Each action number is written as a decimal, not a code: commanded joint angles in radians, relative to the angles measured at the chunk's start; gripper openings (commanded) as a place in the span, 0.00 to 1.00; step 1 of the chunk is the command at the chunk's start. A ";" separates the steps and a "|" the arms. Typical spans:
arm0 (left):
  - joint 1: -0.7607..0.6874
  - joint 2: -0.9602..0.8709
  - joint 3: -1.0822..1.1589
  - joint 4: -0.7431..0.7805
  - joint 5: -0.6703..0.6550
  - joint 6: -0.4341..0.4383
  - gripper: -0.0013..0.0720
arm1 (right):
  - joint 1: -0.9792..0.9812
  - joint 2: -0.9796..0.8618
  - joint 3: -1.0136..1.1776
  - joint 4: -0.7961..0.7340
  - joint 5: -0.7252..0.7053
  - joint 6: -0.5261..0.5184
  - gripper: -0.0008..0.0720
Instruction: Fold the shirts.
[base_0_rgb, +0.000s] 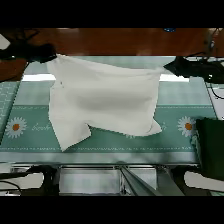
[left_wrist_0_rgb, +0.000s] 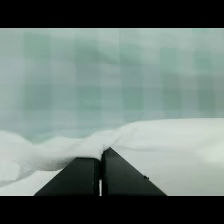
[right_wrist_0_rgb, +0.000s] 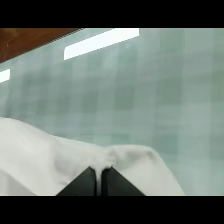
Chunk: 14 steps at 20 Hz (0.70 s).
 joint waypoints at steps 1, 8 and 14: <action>0.000 -0.144 0.031 -0.059 0.019 -0.001 0.04 | 0.044 -0.258 0.184 0.033 -0.058 0.053 0.04; 0.053 -0.182 0.109 -0.048 -0.132 -0.050 0.71 | -0.025 -0.327 0.318 -0.048 0.073 0.166 0.58; 0.319 -0.091 0.085 -0.024 -0.509 0.045 0.71 | -0.311 -0.070 0.256 -0.435 0.471 0.249 0.57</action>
